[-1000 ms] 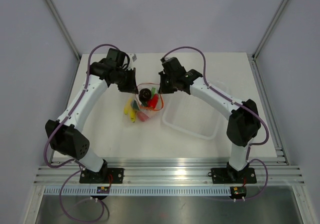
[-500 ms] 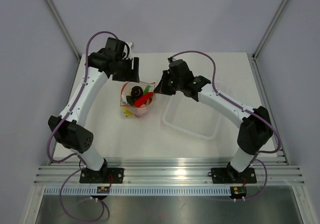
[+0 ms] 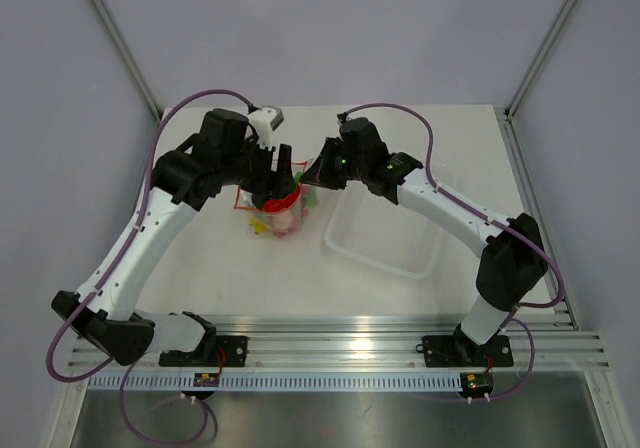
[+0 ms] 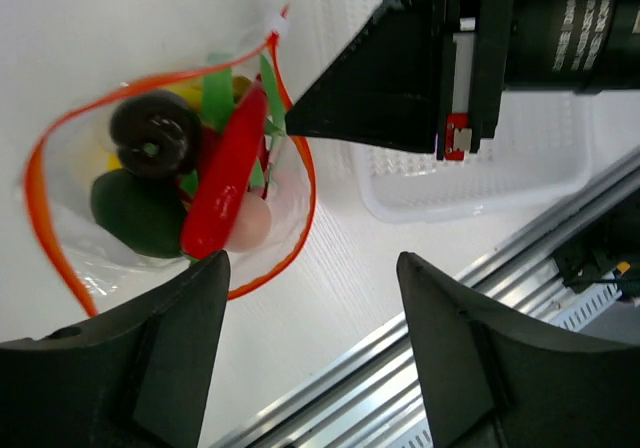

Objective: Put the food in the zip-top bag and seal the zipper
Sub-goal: Zip the zipper food storage bag at the center of the board.

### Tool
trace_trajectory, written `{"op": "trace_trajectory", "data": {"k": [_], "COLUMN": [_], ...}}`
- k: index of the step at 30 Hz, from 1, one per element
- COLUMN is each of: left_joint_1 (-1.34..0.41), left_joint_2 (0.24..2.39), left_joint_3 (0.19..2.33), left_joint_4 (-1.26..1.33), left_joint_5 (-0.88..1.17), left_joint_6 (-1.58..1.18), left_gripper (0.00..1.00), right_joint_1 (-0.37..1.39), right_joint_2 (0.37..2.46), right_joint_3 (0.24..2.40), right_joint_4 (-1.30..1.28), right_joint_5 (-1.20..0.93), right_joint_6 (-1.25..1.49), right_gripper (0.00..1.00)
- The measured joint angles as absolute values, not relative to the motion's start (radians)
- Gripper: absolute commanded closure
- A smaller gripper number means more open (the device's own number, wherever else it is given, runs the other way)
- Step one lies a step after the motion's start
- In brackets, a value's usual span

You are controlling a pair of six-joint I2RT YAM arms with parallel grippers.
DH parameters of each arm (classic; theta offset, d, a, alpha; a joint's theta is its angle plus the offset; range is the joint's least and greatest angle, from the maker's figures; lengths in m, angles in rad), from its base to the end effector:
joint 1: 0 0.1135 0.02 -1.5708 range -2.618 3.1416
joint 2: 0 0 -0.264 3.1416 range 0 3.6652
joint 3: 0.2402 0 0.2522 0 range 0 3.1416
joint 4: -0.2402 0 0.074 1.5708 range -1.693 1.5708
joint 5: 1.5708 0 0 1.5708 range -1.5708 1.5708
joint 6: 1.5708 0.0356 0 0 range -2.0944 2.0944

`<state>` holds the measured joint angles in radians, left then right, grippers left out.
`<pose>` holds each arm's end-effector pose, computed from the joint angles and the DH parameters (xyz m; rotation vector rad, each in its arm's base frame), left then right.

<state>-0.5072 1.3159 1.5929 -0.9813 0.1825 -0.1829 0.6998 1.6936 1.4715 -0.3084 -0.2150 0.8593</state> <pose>0.2204 -0.1299 0.4231 0.4723 2.2776 -0.5637 0.2998 0.2624 0.3250 0.0416 2.3102 1.1056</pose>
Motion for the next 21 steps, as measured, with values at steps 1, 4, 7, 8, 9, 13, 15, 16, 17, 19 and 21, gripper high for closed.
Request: {"op": "trace_trajectory", "data": {"k": [1, 4, 7, 8, 9, 13, 15, 16, 17, 19, 21], "left_joint_1": [-0.516, -0.528, -0.54, -0.548, -0.557, -0.587, -0.591, -0.591, -0.591, -0.591, -0.591], "left_joint_2": [1.314, 1.325, 1.34, 1.344, 1.346, 1.369, 1.382, 1.39, 1.397, 1.415, 1.437], "left_joint_3": [1.57, 1.495, 1.438, 1.424, 1.412, 1.398, 1.397, 1.396, 1.396, 1.396, 1.396], "left_joint_4": [-0.971, -0.932, -0.886, -0.871, -0.854, -0.812, -0.795, -0.786, -0.779, -0.765, -0.755], "left_joint_5": [0.189, 0.205, 0.199, 0.189, 0.18, 0.136, 0.118, 0.109, 0.099, 0.083, 0.065], "left_joint_6": [-0.183, -0.18, -0.18, -0.181, -0.181, -0.182, -0.183, -0.182, -0.183, -0.184, -0.178], "left_gripper": [0.22, 0.21, 0.23, 0.24, 0.26, 0.39, 0.49, 0.52, 0.56, 0.71, 0.95], "right_joint_1": [0.7, 0.7, 0.7, 0.7, 0.7, 0.7, 0.7, 0.7, 0.7, 0.7, 0.7], "right_joint_2": [1.694, 1.694, 1.694, 1.694, 1.694, 1.694, 1.694, 1.694, 1.694, 1.694, 1.694], "right_joint_3": [1.471, 1.471, 1.471, 1.47, 1.47, 1.469, 1.469, 1.469, 1.469, 1.469, 1.469], "right_joint_4": [-0.308, -0.307, -0.307, -0.307, -0.307, -0.308, -0.308, -0.308, -0.308, -0.308, -0.309], "right_joint_5": [-0.22, -0.229, -0.23, -0.23, -0.23, -0.231, -0.233, -0.236, -0.241, -0.253, -0.257], "right_joint_6": [0.863, 0.871, 0.878, 0.881, 0.883, 0.888, 0.889, 0.891, 0.892, 0.894, 0.895], "right_gripper": [1.0, 1.0, 1.0, 1.0, 1.0, 1.0, 1.0, 1.0, 1.0, 1.0, 1.0]}}
